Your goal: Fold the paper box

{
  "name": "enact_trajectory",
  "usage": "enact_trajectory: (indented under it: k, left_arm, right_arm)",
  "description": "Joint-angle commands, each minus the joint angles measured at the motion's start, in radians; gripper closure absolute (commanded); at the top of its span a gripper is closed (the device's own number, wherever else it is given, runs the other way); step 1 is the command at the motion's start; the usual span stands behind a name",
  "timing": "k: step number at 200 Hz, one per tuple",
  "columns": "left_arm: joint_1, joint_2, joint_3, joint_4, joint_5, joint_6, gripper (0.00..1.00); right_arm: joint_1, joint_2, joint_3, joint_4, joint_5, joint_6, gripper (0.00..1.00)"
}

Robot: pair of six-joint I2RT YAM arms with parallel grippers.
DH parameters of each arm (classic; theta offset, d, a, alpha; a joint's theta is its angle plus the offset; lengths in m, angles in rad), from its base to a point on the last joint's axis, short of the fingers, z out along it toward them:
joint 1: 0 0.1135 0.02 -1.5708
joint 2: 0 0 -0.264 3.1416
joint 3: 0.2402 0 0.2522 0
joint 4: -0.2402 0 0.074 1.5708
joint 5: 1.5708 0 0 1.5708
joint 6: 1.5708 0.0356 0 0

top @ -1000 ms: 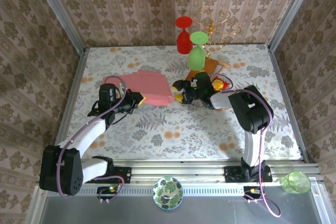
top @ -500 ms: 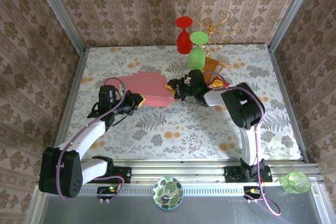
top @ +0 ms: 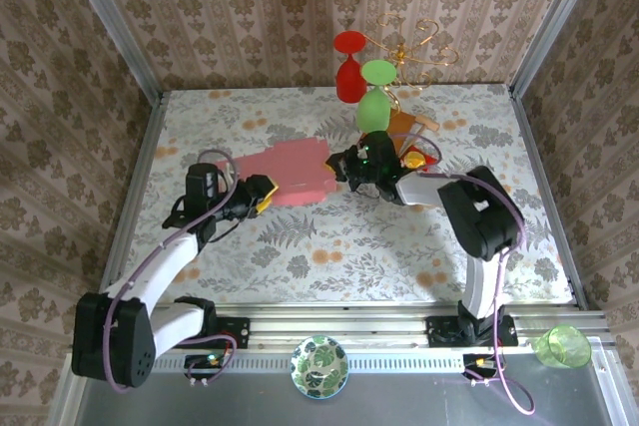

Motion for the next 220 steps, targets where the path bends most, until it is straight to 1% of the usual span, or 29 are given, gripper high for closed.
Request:
enact_trajectory:
  k: [1,12,26,37,54,71,90,112,158,220]
  left_arm:
    - [0.032,-0.087,0.095,-0.127,-0.091,0.110,0.53]
    - [0.062,-0.115,0.123,-0.195,-0.134,0.141,0.54]
    - [0.106,-0.134,0.159,-0.272,-0.191,0.177,0.56]
    - [0.145,-0.132,0.177,-0.302,-0.215,0.195,0.57]
    - [0.203,-0.091,0.203,-0.346,-0.238,0.202,0.60]
    - [0.236,-0.020,0.218,-0.341,-0.222,0.215,0.63]
    - [0.233,0.040,0.226,-0.286,-0.202,0.203,0.65]
    - [0.220,0.070,0.232,-0.237,-0.195,0.179,0.66]
    - [0.197,0.089,0.240,-0.240,-0.182,0.189,0.66]
    - [0.192,0.124,0.236,-0.256,-0.154,0.205,0.67]
  right_arm:
    - [0.003,-0.178,0.005,-0.210,0.080,-0.145,1.00]
    - [0.002,-0.235,0.005,-0.273,0.098,-0.168,1.00]
    - [0.004,-0.284,-0.003,-0.301,0.104,-0.164,1.00]
    - [0.009,-0.308,0.000,-0.317,0.105,-0.160,1.00]
    - [0.023,-0.338,0.016,-0.344,0.112,-0.170,1.00]
    - [0.034,-0.349,0.040,-0.380,0.119,-0.187,1.00]
    - [0.036,-0.352,0.031,-0.385,0.124,-0.184,1.00]
    - [0.035,-0.352,0.003,-0.360,0.126,-0.165,1.00]
    - [0.034,-0.353,-0.058,-0.275,0.142,-0.101,1.00]
    - [0.035,-0.400,-0.105,-0.249,0.195,-0.095,1.00]
